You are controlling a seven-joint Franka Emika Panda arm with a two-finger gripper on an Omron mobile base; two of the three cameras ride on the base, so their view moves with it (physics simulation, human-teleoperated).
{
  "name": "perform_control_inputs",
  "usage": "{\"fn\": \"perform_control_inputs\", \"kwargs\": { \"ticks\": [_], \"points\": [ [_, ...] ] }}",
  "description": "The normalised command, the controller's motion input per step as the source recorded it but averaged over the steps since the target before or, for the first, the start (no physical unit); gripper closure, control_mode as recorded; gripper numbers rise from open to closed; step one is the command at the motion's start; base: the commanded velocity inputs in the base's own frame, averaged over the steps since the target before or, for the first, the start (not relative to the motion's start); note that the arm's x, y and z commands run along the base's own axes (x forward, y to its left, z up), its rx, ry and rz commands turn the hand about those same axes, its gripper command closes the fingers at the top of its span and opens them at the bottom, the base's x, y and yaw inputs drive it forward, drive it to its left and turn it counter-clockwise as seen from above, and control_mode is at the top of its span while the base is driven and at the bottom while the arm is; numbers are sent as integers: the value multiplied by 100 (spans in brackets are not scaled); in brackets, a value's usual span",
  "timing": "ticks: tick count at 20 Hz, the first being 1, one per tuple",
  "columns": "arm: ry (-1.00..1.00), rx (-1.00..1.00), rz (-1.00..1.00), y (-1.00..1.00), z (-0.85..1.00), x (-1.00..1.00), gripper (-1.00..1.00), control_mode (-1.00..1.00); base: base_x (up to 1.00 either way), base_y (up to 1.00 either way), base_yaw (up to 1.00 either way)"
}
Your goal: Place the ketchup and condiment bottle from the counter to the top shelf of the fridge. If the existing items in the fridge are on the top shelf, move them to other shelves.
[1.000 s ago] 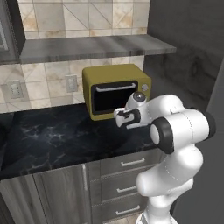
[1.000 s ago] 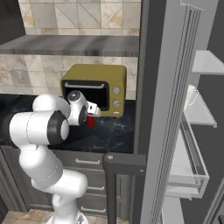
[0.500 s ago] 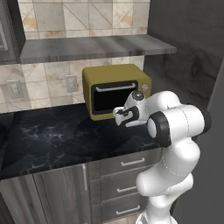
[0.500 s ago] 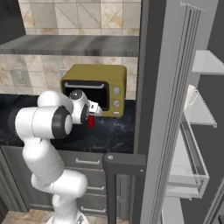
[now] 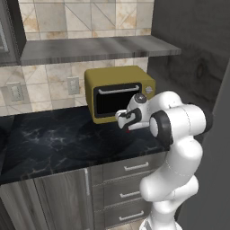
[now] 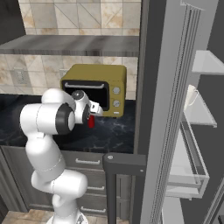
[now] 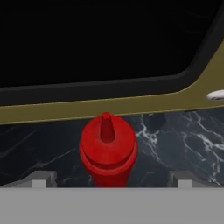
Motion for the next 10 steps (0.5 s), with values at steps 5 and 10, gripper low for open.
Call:
{"fn": "perform_control_inputs", "kwargs": {
  "ticks": [5,10],
  "points": [
    [0,0,0,1,-9,14,-100,-100,0,0,0],
    [0,0,0,1,-4,13,-100,-100,0,0,0]
  ]
}}
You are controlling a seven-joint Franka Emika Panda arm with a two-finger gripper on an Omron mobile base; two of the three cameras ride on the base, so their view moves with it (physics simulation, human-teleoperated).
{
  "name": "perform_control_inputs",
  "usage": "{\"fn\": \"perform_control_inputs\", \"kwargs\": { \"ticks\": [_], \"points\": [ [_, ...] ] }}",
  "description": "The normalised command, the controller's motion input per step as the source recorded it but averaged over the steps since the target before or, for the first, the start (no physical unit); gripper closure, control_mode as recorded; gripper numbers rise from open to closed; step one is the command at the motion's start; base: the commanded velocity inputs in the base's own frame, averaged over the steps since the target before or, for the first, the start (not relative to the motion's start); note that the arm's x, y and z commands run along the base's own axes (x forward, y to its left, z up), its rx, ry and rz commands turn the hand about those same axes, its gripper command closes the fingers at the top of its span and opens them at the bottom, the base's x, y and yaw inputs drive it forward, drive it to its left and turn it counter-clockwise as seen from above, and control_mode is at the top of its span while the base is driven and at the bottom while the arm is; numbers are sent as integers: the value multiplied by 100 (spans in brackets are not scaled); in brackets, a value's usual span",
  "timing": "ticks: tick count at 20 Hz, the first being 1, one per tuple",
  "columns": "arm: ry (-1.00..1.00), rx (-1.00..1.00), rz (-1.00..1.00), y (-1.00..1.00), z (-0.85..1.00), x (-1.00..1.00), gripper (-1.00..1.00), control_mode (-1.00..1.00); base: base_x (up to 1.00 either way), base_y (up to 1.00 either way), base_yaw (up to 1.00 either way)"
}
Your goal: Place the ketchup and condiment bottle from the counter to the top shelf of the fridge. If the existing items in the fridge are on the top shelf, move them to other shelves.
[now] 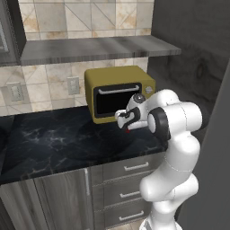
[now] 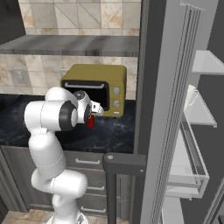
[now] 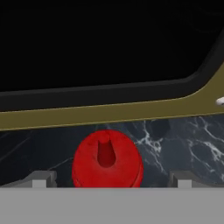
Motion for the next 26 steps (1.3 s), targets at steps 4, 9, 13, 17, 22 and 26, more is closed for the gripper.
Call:
{"fn": "perform_control_inputs", "kwargs": {
  "ticks": [4,9,13,17,22,26],
  "points": [
    [0,0,0,2,-3,13,-100,-100,0,0,0],
    [0,0,0,5,-4,8,-100,-100,0,0,0],
    [-1,0,0,1,-5,4,-100,-100,0,0,0],
    [-1,0,0,0,-1,0,100,-100,0,0,0],
    [0,0,0,0,0,0,100,-100,0,0,0],
    [-3,2,0,0,2,-5,100,-100,0,0,0]
  ]
}}
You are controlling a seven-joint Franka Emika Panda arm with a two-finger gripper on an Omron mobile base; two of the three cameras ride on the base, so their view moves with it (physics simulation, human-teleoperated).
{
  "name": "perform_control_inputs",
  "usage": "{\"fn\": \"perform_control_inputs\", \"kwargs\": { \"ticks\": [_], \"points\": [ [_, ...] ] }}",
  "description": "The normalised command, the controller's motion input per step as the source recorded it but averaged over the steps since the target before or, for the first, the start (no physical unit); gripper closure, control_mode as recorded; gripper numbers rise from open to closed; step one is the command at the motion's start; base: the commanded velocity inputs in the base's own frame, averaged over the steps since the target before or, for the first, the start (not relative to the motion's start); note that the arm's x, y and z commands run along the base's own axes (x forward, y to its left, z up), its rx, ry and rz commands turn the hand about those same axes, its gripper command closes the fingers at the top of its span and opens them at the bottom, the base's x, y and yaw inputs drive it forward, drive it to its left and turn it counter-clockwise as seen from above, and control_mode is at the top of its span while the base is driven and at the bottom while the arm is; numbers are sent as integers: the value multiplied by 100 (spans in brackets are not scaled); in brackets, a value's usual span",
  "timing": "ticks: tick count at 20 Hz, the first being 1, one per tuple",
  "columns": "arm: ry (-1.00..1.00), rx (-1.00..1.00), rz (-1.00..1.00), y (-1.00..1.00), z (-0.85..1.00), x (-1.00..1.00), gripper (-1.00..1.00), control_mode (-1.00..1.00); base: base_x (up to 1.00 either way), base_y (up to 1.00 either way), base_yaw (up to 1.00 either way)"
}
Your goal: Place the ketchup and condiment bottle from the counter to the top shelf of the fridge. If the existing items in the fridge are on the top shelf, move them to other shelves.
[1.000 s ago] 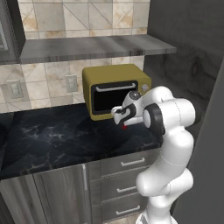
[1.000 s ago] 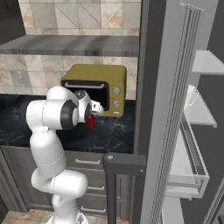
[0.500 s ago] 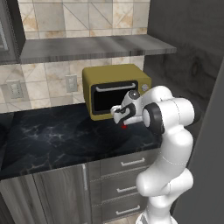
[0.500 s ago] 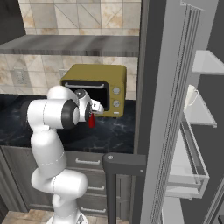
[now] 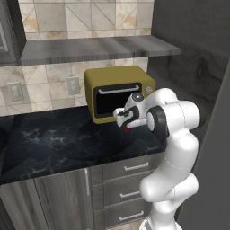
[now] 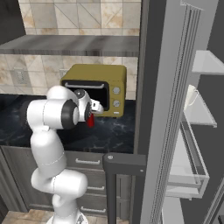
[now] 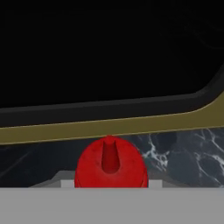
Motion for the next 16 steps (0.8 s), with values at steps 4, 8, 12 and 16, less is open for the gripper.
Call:
{"fn": "perform_control_inputs", "kwargs": {
  "ticks": [4,8,12,16],
  "points": [
    [-24,14,0,0,53,-47,100,-100,0,0,0],
    [-33,18,0,0,95,-76,100,-100,0,0,0],
    [-34,16,0,0,100,-97,100,-100,0,0,0],
    [-25,7,0,0,100,-96,100,-100,0,0,0]
  ]
}}
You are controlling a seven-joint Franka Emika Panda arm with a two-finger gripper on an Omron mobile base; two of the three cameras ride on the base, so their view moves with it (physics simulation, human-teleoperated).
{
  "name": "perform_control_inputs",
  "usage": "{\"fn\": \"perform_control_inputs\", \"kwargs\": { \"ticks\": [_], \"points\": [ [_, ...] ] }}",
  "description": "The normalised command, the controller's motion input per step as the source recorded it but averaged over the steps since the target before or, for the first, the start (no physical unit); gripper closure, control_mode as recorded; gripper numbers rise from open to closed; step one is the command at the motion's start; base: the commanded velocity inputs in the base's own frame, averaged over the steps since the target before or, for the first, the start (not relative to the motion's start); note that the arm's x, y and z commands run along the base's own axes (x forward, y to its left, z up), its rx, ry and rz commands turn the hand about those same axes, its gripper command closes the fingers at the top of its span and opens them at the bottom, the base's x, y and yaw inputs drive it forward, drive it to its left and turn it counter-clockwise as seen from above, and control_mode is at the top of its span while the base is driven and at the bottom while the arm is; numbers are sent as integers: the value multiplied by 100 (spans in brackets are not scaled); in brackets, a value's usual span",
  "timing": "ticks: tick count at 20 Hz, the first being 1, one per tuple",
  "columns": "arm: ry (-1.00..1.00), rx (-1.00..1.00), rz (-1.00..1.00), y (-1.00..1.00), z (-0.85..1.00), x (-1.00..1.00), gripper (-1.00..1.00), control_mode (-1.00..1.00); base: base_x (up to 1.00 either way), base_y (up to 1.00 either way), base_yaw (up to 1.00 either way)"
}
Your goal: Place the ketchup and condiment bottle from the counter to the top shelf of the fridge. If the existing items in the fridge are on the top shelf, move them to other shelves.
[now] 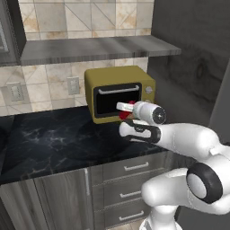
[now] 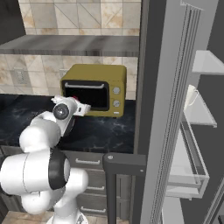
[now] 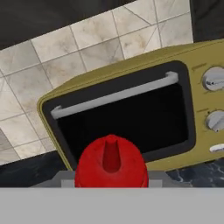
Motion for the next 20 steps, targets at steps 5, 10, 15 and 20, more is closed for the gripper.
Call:
{"fn": "perform_control_inputs", "kwargs": {
  "ticks": [5,10,15,20],
  "points": [
    [-20,1,0,-2,100,-99,100,-100,0,0,0],
    [-6,-14,2,-2,100,-100,100,-100,0,0,0],
    [4,-45,20,0,100,-100,100,-100,0,0,0],
    [16,-49,23,-4,96,-100,100,-100,0,0,0]
  ]
}}
